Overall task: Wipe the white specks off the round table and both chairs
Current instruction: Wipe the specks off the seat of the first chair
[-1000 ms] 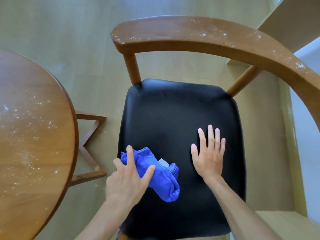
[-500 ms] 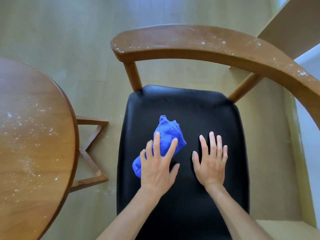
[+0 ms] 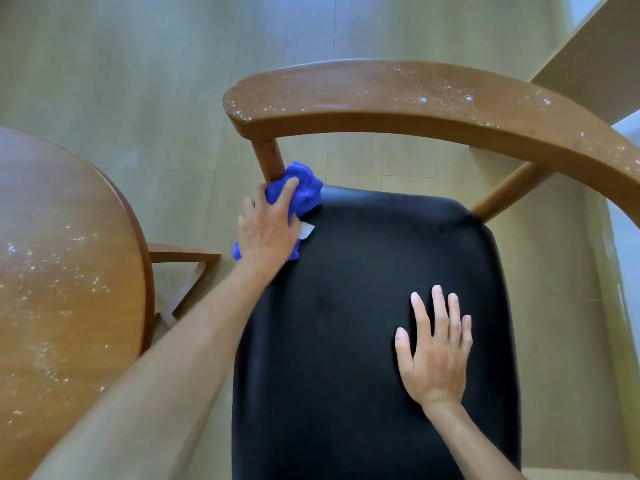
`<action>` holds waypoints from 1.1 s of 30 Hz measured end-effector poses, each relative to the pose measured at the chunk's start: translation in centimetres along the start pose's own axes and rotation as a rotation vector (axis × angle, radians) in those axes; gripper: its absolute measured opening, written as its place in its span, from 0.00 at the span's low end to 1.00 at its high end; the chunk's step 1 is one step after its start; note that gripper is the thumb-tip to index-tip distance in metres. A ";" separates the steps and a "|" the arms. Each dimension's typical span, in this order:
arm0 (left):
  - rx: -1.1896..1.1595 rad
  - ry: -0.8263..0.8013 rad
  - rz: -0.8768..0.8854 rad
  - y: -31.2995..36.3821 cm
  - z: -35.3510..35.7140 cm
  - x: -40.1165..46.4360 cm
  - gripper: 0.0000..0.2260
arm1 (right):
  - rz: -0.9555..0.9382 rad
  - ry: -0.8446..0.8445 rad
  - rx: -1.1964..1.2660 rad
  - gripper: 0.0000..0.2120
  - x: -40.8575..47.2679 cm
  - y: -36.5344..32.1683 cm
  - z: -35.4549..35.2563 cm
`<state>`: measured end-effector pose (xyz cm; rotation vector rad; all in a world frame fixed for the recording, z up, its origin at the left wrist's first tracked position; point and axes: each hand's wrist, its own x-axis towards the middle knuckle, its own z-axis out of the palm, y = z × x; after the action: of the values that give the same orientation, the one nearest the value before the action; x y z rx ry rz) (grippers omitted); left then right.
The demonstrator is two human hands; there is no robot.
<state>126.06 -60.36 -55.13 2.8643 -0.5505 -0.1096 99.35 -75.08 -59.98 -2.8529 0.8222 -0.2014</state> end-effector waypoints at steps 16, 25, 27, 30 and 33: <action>-0.268 -0.195 0.098 -4.2 -1.2 -24.8 0.24 | 0.019 0.001 -0.025 0.27 0.0 -0.1 0.0; -0.048 -0.023 0.224 6.4 1.3 -2.2 0.25 | 0.007 0.013 -0.018 0.27 0.0 0.0 0.1; 0.029 -0.054 0.179 8.4 1.6 0.3 0.24 | 0.005 0.017 -0.022 0.27 0.1 0.0 0.2; 0.074 -0.084 0.304 7.8 1.3 -3.9 0.24 | 0.001 0.017 -0.019 0.27 0.0 0.1 0.3; -0.022 -0.116 0.564 4.8 1.5 -13.4 0.23 | 0.005 0.013 -0.022 0.27 0.0 0.1 0.3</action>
<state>111.78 -59.98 -55.06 2.5751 -1.3380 -0.1835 99.39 -75.12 -60.31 -2.8729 0.8384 -0.2121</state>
